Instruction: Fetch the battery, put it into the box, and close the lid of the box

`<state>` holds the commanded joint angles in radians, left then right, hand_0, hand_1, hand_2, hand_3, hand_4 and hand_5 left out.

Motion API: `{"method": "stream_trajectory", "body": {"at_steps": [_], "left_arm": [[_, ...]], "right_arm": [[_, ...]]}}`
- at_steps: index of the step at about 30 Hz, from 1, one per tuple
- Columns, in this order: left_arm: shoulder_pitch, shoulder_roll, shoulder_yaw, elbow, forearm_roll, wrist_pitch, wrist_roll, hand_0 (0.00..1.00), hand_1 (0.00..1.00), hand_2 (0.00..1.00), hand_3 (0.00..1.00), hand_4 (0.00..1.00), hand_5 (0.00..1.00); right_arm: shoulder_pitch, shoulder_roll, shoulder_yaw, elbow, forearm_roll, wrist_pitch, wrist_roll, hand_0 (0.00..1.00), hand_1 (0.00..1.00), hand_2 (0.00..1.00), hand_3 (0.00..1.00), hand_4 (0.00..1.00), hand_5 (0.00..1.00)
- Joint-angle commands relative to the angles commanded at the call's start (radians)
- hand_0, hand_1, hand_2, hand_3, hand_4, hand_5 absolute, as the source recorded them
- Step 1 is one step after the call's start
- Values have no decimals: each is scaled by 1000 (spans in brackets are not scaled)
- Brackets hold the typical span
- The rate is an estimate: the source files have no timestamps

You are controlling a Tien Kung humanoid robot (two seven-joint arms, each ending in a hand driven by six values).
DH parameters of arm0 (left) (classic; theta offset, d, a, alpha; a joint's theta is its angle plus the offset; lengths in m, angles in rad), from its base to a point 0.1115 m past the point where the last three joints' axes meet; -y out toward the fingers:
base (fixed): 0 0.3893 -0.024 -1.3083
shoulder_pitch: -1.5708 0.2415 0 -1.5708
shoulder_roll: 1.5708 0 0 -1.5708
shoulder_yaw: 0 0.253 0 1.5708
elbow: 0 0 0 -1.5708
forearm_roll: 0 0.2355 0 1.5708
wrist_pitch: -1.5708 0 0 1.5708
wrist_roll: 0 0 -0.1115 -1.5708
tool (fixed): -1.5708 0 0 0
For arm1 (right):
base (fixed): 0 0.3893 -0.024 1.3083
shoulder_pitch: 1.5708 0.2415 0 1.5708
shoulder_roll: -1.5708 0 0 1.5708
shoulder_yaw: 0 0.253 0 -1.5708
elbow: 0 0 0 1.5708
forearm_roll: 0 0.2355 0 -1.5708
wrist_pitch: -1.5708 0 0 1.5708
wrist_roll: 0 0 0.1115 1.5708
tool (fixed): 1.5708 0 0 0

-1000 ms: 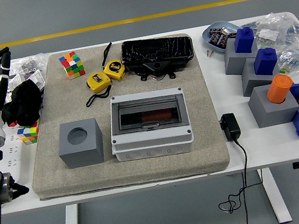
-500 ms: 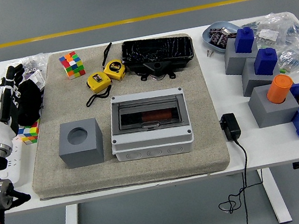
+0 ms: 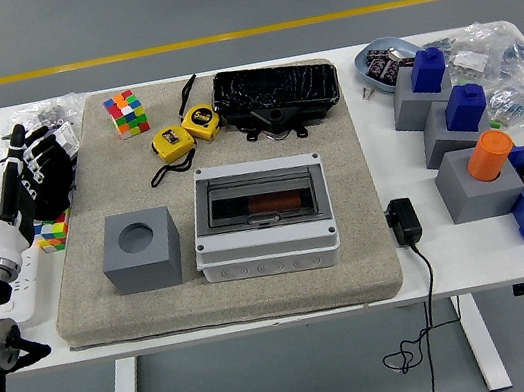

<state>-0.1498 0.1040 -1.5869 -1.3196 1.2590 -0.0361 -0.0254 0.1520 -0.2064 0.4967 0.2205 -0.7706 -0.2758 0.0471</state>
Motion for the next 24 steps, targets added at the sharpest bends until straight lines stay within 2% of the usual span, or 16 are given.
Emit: {"method": "stream_trajectory", "body": {"at_steps": [2, 7, 8, 24], "left_arm": [[2, 0, 0, -1, 1, 5, 0, 846, 811, 773, 761, 998, 998], [2, 2, 2, -1, 2, 15, -1, 846, 811, 773, 761, 998, 998], [1, 2, 2, 0, -1, 19, -3, 821, 773, 734, 737, 998, 998], [5, -1, -2, 7, -5, 33, -3, 817, 768, 732, 735, 998, 998]], "right_arm": [[-1, 0, 0, 0, -1, 0, -1, 792, 721, 716, 757, 998, 996], [-1, 1, -3, 0, -2, 4, -4, 792, 721, 716, 757, 998, 996], [-1, 1, -3, 0, -2, 5, -4, 791, 721, 716, 757, 998, 996], [-1, 0, -1, 1, -5, 3, -5, 791, 721, 717, 757, 998, 994]]}}
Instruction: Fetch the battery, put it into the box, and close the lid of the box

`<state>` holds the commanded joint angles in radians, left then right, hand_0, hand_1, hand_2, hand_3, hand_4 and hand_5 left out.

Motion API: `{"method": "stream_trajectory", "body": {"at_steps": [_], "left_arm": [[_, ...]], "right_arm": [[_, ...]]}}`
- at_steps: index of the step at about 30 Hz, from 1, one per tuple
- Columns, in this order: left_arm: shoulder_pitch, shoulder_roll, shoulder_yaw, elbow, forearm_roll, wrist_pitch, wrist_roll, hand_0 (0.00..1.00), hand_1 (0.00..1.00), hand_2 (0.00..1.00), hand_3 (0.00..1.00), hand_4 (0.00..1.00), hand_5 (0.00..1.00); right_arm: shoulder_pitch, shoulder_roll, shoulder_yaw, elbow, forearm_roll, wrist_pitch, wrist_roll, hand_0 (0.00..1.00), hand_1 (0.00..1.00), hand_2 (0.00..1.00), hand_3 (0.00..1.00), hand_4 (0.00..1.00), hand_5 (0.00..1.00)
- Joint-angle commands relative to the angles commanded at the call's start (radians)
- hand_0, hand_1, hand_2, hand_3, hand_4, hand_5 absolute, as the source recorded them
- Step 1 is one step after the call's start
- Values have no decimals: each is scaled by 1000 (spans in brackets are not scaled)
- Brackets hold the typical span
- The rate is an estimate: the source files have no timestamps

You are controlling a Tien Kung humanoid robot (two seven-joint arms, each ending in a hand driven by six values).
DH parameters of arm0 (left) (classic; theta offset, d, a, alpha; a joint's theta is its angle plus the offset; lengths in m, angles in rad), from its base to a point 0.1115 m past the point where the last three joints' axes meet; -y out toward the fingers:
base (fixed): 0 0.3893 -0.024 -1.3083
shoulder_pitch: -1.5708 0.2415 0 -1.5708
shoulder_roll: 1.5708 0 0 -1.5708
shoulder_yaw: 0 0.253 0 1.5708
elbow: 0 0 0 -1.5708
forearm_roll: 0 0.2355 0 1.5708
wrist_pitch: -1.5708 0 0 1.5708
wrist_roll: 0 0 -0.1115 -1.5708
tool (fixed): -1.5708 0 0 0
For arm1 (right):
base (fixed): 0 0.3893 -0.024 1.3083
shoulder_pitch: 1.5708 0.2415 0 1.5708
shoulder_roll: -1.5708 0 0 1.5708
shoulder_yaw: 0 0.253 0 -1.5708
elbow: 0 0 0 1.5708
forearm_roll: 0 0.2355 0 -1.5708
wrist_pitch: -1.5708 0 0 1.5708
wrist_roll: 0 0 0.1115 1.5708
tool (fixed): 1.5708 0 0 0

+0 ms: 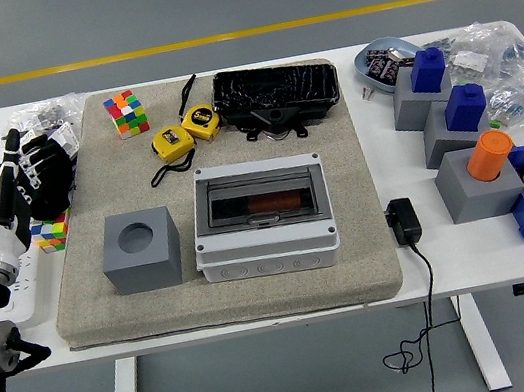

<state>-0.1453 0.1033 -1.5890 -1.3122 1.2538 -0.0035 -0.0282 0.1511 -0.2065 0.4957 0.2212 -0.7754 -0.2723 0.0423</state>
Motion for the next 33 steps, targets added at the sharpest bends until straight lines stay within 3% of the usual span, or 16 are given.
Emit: {"method": "stream_trajectory", "body": {"at_steps": [1, 2, 7, 8, 13, 14, 20, 26, 27, 32, 33], "left_arm": [[0, 0, 0, -2, 0, 1, 0, 817, 768, 732, 735, 998, 998], [-1, 0, 0, -2, 1, 2, 0, 796, 692, 645, 712, 998, 998], [-4, -1, -6, 3, -8, 25, -8, 796, 692, 645, 712, 998, 998], [-4, -2, -8, 6, -21, 37, -15, 715, 567, 538, 631, 998, 998], [0, -6, -16, 8, -59, 46, -23, 715, 567, 538, 631, 998, 998], [-1, -7, -17, 9, -60, 44, -22, 722, 631, 626, 660, 998, 998], [-2, -7, -11, 12, -91, 34, -16, 727, 655, 660, 691, 998, 998], [-3, -8, -20, 10, -55, 26, -15, 727, 655, 660, 691, 998, 998], [-3, -7, -21, 11, -57, 24, -17, 724, 655, 658, 690, 941, 975], [-4, -8, -17, 13, -84, 26, -20, 724, 655, 658, 690, 941, 975], [-4, -8, -16, 14, -93, 29, -19, 732, 663, 660, 697, 998, 998]], "right_arm": [[0, 0, -1, -1, 1, 0, 0, 791, 721, 717, 757, 998, 994], [0, 0, -1, -1, 1, 0, 0, 790, 721, 716, 757, 998, 994], [0, -1, -1, -1, 1, -1, 0, 790, 721, 716, 757, 998, 994], [0, -1, 0, 0, 1, -1, 0, 790, 721, 716, 757, 998, 994], [0, 0, 0, 0, 1, -1, 0, 790, 721, 716, 757, 998, 994], [0, 0, 0, 0, 1, -1, 0, 789, 721, 716, 757, 998, 994], [2, -1, 4, 1, -7, -4, -4, 789, 721, 716, 757, 998, 993], [2, 0, 6, 1, -6, -4, -4, 789, 721, 716, 757, 998, 993], [2, 0, 5, 0, -6, -4, -4, 788, 721, 716, 757, 998, 993], [2, 0, 7, 1, -8, -4, -4, 788, 721, 716, 757, 998, 993], [2, 0, 8, 1, -8, -4, -4, 789, 720, 716, 757, 998, 992]]}}
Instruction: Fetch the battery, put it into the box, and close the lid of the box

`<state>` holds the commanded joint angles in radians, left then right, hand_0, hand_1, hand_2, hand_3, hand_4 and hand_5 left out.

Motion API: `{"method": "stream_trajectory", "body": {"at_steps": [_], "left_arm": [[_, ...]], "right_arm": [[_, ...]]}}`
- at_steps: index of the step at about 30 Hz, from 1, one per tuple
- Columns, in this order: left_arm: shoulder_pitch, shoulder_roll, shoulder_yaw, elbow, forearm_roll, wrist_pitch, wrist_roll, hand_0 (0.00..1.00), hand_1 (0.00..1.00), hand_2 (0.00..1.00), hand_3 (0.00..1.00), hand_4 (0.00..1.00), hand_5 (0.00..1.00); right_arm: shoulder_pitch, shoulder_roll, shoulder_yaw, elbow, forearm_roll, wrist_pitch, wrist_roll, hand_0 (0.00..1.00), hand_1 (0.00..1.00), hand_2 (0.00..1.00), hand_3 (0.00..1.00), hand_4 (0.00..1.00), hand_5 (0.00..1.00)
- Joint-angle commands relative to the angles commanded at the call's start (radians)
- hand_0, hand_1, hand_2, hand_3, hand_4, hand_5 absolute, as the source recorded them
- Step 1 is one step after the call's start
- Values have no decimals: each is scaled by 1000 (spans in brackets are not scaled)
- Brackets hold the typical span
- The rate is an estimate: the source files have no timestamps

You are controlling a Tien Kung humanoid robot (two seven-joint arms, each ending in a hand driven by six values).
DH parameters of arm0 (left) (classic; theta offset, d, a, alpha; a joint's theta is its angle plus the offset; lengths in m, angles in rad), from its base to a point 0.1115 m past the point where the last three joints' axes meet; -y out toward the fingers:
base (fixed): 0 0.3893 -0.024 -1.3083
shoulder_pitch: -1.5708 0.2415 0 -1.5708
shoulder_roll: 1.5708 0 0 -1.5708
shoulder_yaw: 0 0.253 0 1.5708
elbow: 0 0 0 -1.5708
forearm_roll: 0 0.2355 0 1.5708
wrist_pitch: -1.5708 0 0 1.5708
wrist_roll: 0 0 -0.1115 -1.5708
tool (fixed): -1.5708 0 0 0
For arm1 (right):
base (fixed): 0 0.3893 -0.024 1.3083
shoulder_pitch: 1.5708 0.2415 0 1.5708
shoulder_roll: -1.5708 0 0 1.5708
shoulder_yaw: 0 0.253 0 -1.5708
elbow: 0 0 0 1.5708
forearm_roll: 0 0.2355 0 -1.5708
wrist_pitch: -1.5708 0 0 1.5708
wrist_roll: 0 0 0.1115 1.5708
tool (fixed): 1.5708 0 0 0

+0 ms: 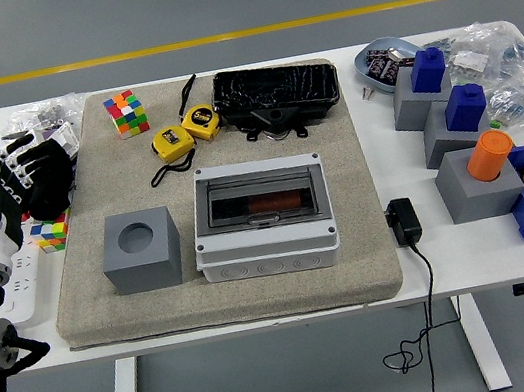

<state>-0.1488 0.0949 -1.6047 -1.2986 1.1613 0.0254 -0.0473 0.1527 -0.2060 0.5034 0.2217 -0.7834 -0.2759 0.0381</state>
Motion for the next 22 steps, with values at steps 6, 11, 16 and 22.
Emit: {"method": "stream_trajectory", "body": {"at_steps": [6, 11, 16, 22], "left_arm": [[0, 0, -12, 3, 26, -17, -9, 725, 659, 643, 646, 895, 563], [-1, -2, -22, -1, 68, -20, -12, 725, 659, 643, 646, 895, 563], [0, -3, -16, 1, 54, -18, -8, 728, 663, 622, 636, 830, 458], [1, -2, -5, 9, -1, -29, -2, 730, 665, 663, 704, 998, 998]], "right_arm": [[0, 1, 0, -1, 2, 0, 1, 789, 720, 716, 756, 998, 992], [0, 0, 1, -1, 5, 0, 4, 789, 720, 716, 756, 998, 992], [0, 0, -2, -1, 6, 0, 4, 789, 720, 716, 756, 998, 987], [1, -2, -7, -1, 9, -1, 5, 789, 720, 715, 756, 998, 988]]}}
